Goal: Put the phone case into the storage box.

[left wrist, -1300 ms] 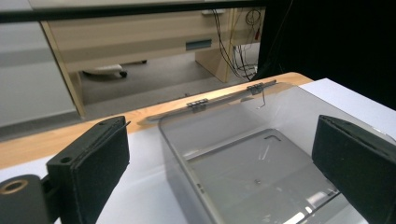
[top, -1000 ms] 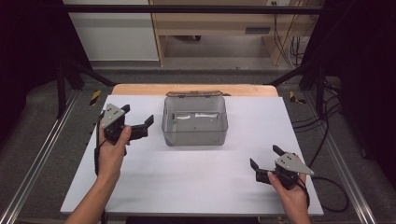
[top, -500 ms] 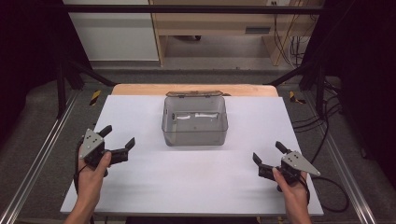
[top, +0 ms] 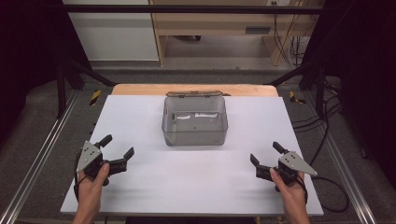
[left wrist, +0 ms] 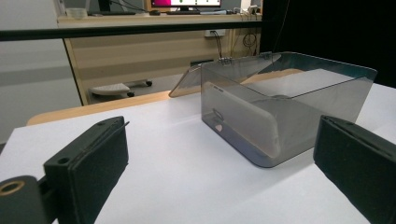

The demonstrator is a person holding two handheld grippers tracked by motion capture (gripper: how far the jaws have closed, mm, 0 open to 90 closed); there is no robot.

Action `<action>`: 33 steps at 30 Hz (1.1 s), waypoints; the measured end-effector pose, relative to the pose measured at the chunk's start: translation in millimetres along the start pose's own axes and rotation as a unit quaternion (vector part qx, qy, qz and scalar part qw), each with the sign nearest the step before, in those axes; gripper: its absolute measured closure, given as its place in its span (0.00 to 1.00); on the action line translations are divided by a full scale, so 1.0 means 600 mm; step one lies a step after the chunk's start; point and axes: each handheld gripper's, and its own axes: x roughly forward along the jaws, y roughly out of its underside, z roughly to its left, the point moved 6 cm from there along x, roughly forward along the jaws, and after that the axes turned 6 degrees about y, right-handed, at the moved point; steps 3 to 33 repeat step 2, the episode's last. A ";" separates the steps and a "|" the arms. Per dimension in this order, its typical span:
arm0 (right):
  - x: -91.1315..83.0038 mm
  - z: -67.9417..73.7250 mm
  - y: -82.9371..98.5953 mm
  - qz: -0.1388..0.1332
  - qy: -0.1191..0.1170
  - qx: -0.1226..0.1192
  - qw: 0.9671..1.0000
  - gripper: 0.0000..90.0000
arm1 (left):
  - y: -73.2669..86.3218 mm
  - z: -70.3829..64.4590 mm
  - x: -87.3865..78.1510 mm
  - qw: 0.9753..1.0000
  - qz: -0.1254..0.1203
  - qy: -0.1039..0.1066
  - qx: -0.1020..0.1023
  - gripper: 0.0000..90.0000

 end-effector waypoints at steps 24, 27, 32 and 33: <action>-0.001 0.002 -0.001 -0.001 -0.001 -0.001 1.000 0.04 | -0.001 -0.002 -0.002 1.000 0.001 0.000 0.008 0.04; -0.001 0.002 -0.001 -0.001 -0.001 -0.001 1.000 0.04 | -0.001 -0.002 -0.002 1.000 0.001 0.000 0.008 0.04; -0.001 0.002 -0.001 -0.001 -0.001 -0.001 1.000 0.04 | -0.001 -0.002 -0.002 1.000 0.001 0.000 0.008 0.04; -0.001 0.002 -0.001 -0.001 -0.001 -0.001 1.000 0.04 | -0.001 -0.002 -0.002 1.000 0.001 0.000 0.008 0.04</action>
